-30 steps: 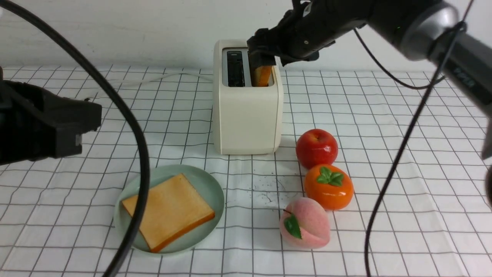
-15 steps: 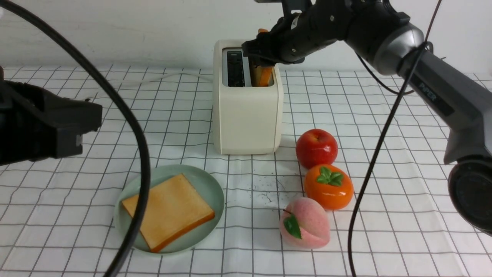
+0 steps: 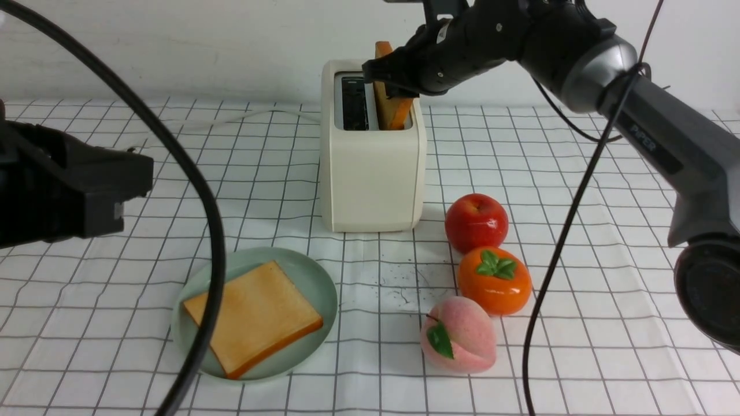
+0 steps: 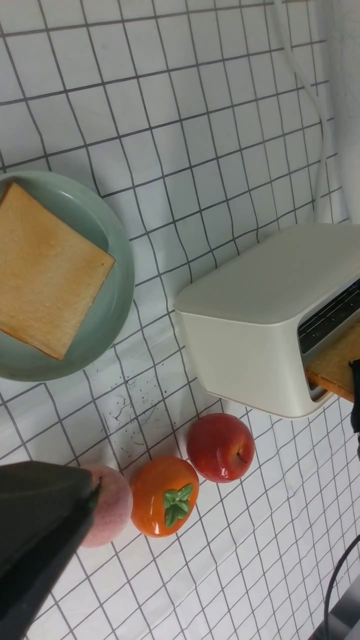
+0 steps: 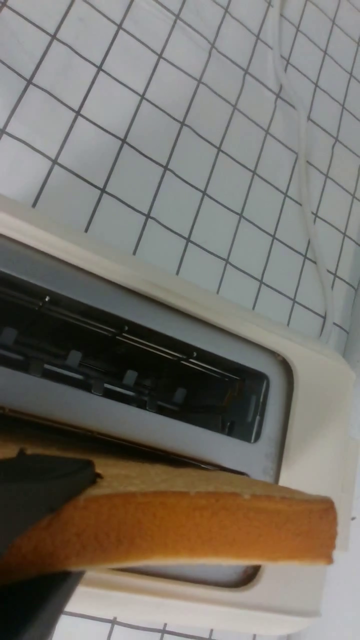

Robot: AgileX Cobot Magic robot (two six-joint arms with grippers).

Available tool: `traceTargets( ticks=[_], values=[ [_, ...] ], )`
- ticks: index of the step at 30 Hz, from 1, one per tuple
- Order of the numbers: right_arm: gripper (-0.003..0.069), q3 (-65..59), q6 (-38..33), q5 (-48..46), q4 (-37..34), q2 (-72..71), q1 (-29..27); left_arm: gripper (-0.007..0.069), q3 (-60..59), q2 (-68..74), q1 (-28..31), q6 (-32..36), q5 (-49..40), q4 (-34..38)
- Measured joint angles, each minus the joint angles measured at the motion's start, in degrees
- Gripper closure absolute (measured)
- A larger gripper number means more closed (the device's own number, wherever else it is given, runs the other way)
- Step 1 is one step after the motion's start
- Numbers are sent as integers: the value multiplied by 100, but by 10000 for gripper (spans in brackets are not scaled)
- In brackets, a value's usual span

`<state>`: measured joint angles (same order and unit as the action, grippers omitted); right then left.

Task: Take toasted bread from bread machine on white checkered table place on plate.
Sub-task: 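Grasp the toast slice in the toaster and pull it up out of the slot with the right gripper, then place the held slice of bread on top of the slice on the plate with the right gripper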

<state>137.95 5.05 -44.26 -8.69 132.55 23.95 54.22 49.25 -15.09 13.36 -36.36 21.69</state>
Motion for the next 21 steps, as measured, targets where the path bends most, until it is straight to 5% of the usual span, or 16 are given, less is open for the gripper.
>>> traceTargets(
  ticks=[12, 21],
  values=[
    [547, 0, -93, -561, -26, -1113, 0, 624, -1, 0, 0, 0, 0, 0],
    [547, 12, -720, -2485, -199, -2085, 2, 621, -1, -6, 0, 19, 122, 0]
  ],
)
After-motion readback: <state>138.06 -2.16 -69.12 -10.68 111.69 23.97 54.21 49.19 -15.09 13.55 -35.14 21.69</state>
